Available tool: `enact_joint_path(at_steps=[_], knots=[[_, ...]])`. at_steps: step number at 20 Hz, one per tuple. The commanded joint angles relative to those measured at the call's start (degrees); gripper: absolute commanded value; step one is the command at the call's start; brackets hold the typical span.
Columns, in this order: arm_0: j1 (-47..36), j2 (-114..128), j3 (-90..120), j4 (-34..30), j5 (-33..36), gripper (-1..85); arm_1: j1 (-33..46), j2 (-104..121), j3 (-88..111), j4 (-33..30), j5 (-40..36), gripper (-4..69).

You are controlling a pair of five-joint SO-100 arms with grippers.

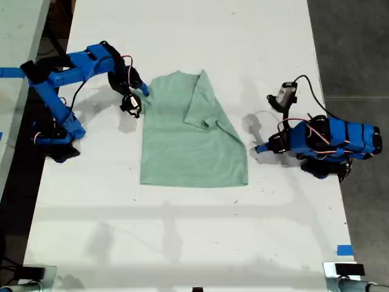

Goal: Fold t shirt

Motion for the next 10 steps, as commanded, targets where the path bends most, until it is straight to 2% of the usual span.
enact_joint_path(at_steps=[1, 3, 4, 5, 7, 10], knots=[[-2.37, -2.02, 0.62, -1.41, 1.41, 20.5, -0.62, 0.79, 3.69, -1.23, 0.70, 1.5], [-2.55, -4.83, 0.62, -2.64, 1.58, 18.1, -0.62, 0.79, 3.69, -1.23, 0.70, 1.5], [-1.93, -6.42, 0.09, -3.08, 1.85, 6.0, -0.53, 0.79, 3.69, -1.23, 0.70, 1.6], [-1.49, -8.17, 0.18, -2.90, 0.09, -0.3, -0.53, 0.79, 3.69, -1.23, 0.70, 1.5], [-1.14, -9.67, 0.26, 0.00, -5.01, -0.3, -0.62, 0.79, 3.69, -1.23, 0.79, 1.5], [-2.90, -5.71, -1.14, 10.02, -10.55, -0.3, -0.62, 0.79, 3.69, -1.14, 0.79, 1.4]])
